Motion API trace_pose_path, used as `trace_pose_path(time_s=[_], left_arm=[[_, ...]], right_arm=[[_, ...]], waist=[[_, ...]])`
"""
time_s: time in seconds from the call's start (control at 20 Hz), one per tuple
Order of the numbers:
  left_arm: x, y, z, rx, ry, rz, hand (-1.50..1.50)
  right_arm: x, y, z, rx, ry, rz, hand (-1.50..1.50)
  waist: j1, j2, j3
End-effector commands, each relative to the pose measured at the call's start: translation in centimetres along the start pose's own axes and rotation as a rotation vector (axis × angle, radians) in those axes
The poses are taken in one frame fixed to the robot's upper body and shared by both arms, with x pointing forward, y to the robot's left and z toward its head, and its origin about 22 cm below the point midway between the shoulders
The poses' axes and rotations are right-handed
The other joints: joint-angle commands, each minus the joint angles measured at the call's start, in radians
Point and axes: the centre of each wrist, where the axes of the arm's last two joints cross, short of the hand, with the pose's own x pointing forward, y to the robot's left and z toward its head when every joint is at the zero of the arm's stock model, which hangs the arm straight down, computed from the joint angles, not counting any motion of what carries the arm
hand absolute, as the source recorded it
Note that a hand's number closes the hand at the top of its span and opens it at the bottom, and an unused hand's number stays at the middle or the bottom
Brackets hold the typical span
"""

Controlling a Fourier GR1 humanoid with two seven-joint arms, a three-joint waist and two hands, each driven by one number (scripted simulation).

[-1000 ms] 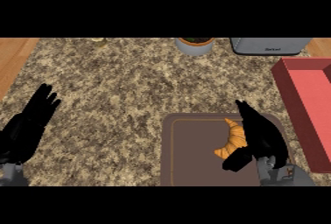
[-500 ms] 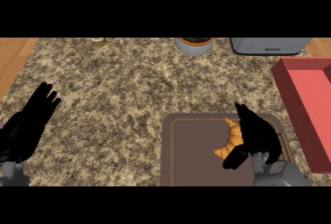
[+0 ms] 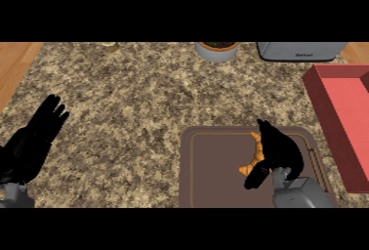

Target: Pick the croissant from the tray and place it in the cardboard box

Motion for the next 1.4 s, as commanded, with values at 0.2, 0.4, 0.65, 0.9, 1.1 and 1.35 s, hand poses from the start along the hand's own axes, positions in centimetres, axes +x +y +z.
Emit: trace_pose_path(time_s=[0.2, 0.4, 0.65, 0.9, 1.1, 1.35], left_arm=[[-0.8, 0.5, 0.4, 0.006, 0.002, 0.002, 0.00], [1.1, 0.0, 0.7, 0.023, -0.007, 0.009, 0.00], [-1.6, -2.0, -0.6, 0.003, -0.011, 0.003, 0.00], [0.0, 0.6, 0.3, 0.009, -0.003, -0.017, 0.00], [1.9, -0.9, 0.2, 0.015, -0.010, 0.010, 0.00], [0.6, 0.0, 0.4, 0.002, -0.002, 0.013, 0.00]], right_arm=[[-2.2, 0.8, -1.0, 0.024, 0.063, 0.008, -1.50], [-0.7, 1.6, -2.7, 0.025, 0.068, 0.005, -1.50], [-1.4, 2.6, -1.7, -0.046, -0.027, 0.028, 1.50], [-1.8, 0.9, -2.7, -0.081, -0.044, 0.041, 1.50], [-1.1, 1.9, -2.7, -0.074, -0.056, 0.050, 1.50], [0.4, -2.3, -7.7, -0.110, 0.026, -0.020, 1.50]], waist=[[-0.001, 0.000, 0.000], [0.001, 0.000, 0.000], [-0.005, 0.000, 0.000], [-0.001, 0.000, 0.000], [0.000, 0.000, 0.000], [0.012, 0.004, 0.001]])
